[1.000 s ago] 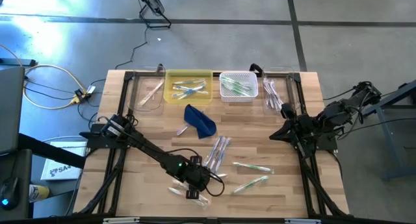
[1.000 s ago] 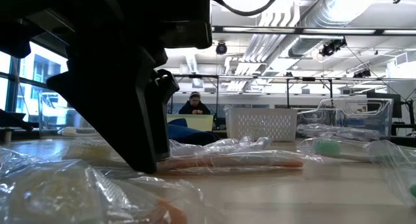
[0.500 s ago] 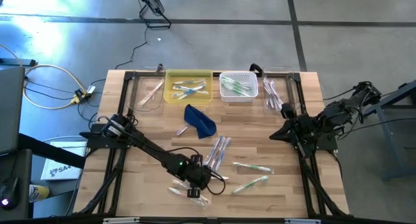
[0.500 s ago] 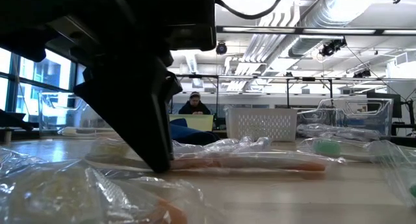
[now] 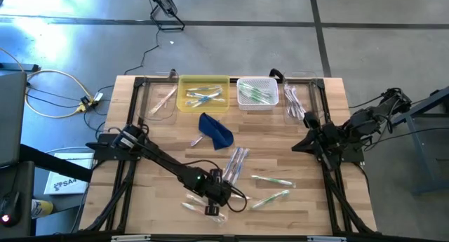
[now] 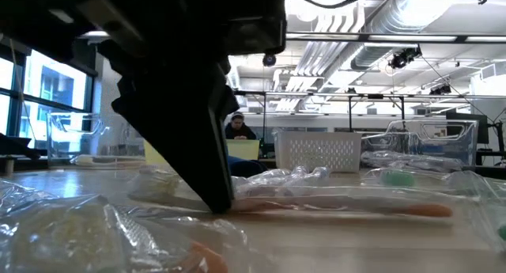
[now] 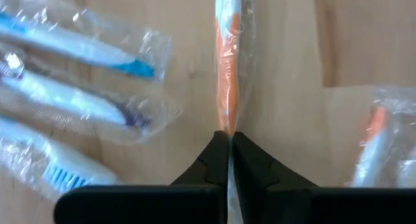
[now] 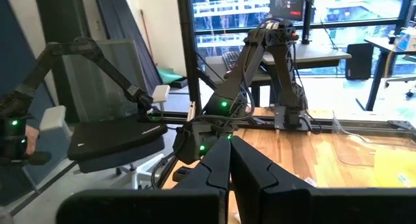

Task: Pick & Place Toothbrushes
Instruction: Put the orange toothbrush into the left transparent bin

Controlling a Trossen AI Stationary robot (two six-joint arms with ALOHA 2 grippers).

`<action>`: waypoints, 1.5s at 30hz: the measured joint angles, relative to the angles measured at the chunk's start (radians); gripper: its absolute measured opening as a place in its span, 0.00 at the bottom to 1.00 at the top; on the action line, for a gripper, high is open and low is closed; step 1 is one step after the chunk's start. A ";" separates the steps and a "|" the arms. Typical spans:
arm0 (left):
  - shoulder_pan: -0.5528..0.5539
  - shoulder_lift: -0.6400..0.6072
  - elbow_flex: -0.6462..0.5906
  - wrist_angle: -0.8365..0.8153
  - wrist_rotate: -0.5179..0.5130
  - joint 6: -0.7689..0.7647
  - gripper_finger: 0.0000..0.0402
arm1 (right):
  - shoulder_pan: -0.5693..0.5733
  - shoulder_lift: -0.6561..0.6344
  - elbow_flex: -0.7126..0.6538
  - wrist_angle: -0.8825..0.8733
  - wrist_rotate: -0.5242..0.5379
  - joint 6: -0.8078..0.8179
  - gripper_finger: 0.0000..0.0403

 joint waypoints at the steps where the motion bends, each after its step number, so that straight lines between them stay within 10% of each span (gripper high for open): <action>1: 0.000 0.002 0.014 -0.011 0.004 0.010 0.01 | 0.000 -0.002 0.000 -0.001 -0.012 0.000 0.01; 26: 0.293 -0.005 0.697 -0.677 -0.032 0.404 0.00 | 0.000 -0.011 0.000 0.000 -0.042 0.052 0.01; 45: 0.622 -0.185 0.708 -1.155 -0.188 0.459 0.00 | 0.000 -0.010 0.000 0.000 -0.042 0.051 0.01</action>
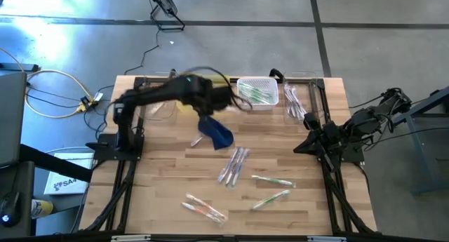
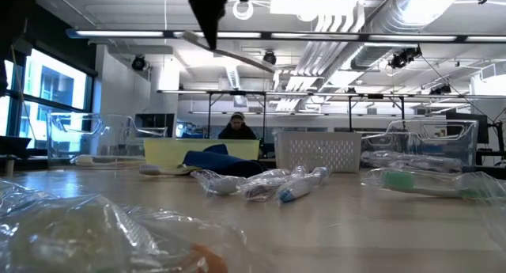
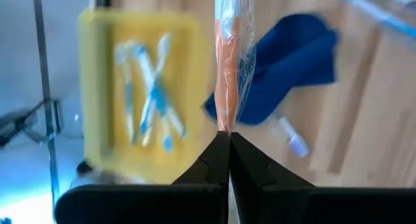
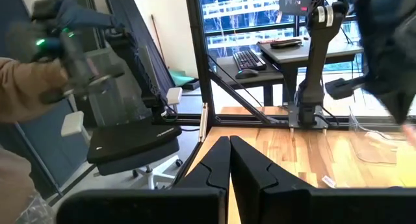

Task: Pick & Place Toothbrushes
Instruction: Put the orange toothbrush into the left transparent bin

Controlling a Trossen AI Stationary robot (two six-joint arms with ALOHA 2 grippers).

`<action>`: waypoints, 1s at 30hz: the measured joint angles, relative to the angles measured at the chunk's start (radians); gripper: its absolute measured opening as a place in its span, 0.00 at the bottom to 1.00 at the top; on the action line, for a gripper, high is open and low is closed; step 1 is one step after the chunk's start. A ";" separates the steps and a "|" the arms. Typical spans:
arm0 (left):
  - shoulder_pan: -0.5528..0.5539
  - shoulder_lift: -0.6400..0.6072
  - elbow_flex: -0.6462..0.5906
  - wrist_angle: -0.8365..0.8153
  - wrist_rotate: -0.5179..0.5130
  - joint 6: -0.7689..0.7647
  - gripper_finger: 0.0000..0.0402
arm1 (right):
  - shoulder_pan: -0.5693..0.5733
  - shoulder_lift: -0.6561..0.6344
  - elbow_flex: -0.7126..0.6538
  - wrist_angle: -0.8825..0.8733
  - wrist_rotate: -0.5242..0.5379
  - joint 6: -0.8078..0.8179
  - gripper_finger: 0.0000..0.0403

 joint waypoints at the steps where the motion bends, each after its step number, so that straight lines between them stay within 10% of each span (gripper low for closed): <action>1: 0.023 -0.026 -0.018 -0.007 -0.001 0.003 0.00 | 0.000 0.000 0.000 0.000 0.000 0.000 0.01; 10: 0.262 -0.316 -0.394 0.026 -0.011 -0.108 0.00 | 0.000 0.000 0.000 -0.001 0.000 0.000 0.01; 19: 0.477 -0.633 -0.953 0.460 0.066 -0.345 0.00 | 0.000 0.000 0.000 -0.014 0.040 0.000 0.01; 30: 0.653 -0.713 -1.132 0.515 0.051 -0.420 0.00 | 0.000 0.001 0.000 -0.022 0.084 0.011 0.01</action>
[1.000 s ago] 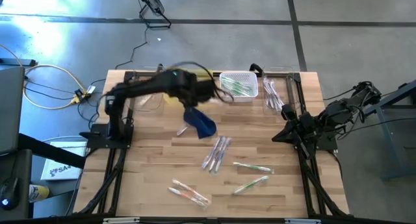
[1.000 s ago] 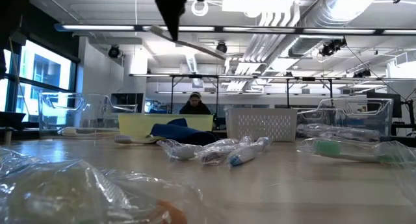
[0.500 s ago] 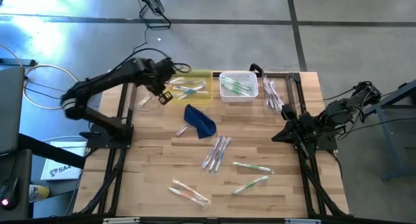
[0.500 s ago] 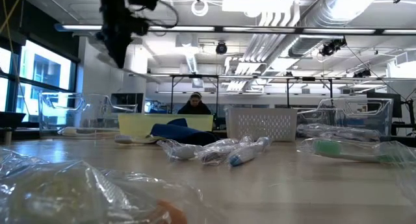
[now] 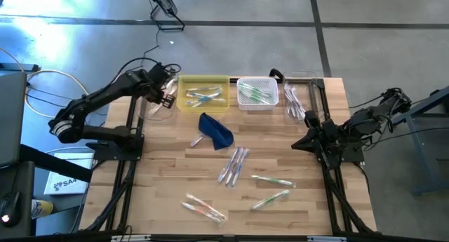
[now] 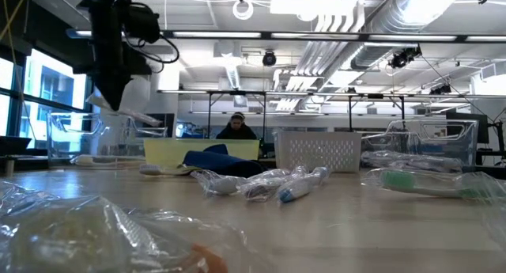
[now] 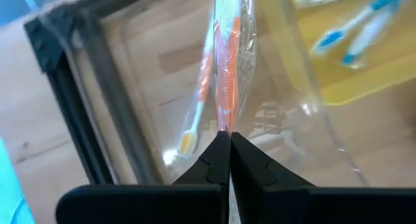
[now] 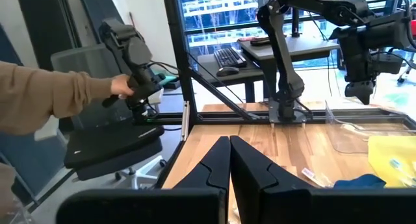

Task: Pick & Place Toothbrushes
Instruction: Put the orange toothbrush into the left transparent bin

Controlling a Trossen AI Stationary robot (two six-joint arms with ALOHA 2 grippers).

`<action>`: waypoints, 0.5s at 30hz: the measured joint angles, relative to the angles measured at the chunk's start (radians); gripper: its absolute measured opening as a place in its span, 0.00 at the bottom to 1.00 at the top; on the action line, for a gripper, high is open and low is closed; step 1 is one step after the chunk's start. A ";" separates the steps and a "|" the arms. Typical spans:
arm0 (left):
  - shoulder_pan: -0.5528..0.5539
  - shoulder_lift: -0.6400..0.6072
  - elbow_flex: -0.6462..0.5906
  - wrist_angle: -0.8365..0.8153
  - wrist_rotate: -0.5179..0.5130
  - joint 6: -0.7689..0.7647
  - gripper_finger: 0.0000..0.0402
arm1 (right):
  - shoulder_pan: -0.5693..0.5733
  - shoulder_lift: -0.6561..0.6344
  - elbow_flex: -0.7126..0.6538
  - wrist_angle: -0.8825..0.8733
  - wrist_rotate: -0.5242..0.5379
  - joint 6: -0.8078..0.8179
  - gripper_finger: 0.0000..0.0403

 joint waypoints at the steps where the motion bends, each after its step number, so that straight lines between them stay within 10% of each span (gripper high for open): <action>1: 0.015 0.000 -0.004 0.000 0.000 -0.011 0.00 | 0.000 0.000 0.000 0.000 0.003 0.001 0.01; 15: 0.215 0.091 -0.016 0.116 0.106 0.131 0.00 | 0.000 0.016 0.000 -0.022 0.057 0.052 0.01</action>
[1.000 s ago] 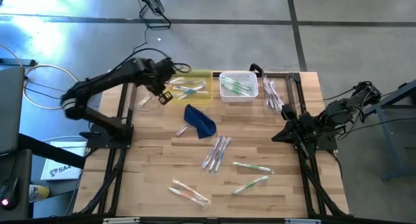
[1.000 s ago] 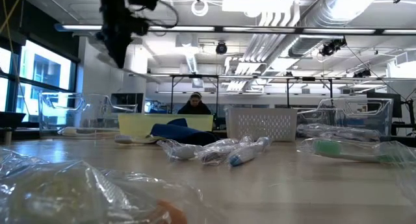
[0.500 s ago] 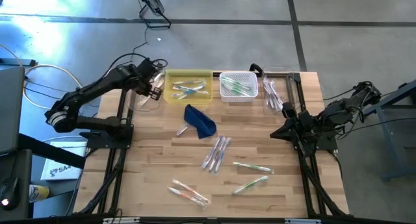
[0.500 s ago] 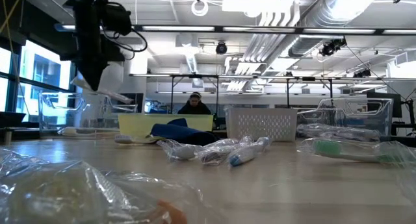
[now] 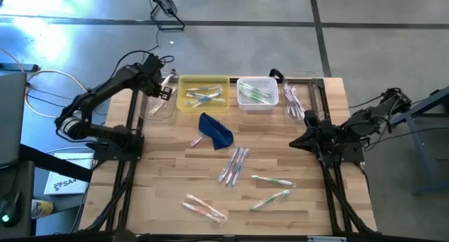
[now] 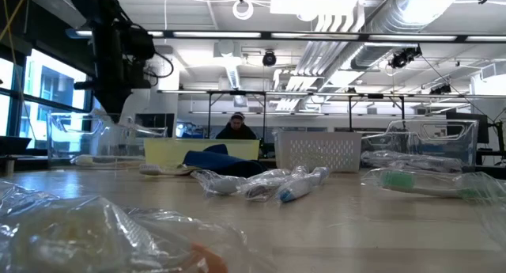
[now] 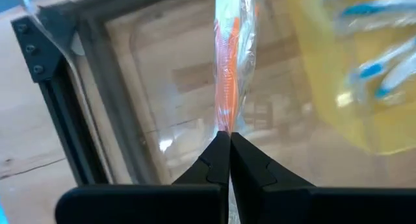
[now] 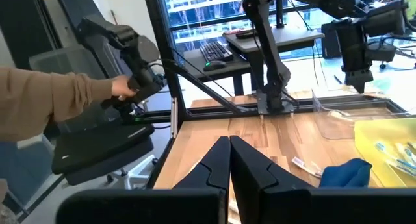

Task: Pick & Place Toothbrushes
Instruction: Put the orange toothbrush into the left transparent bin

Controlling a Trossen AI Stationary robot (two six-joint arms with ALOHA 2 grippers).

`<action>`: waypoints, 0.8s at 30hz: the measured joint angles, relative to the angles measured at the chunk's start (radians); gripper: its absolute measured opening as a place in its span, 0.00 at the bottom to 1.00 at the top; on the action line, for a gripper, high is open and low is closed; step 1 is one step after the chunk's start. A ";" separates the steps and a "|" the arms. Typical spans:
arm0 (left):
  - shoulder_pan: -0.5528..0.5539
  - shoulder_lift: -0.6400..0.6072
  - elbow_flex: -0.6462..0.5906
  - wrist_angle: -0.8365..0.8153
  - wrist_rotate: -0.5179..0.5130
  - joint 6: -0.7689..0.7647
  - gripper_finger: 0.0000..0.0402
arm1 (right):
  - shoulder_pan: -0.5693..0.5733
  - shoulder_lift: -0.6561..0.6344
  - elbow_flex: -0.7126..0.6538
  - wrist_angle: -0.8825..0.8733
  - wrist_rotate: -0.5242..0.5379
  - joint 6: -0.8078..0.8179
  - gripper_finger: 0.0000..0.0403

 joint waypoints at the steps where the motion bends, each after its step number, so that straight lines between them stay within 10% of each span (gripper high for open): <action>1: 0.008 0.018 0.000 -0.002 0.006 0.017 0.00 | -0.001 0.001 0.000 0.000 0.006 -0.001 0.01; 24: 0.013 0.137 0.000 0.000 0.040 0.033 0.00 | -0.002 0.021 0.000 0.014 0.069 0.025 0.01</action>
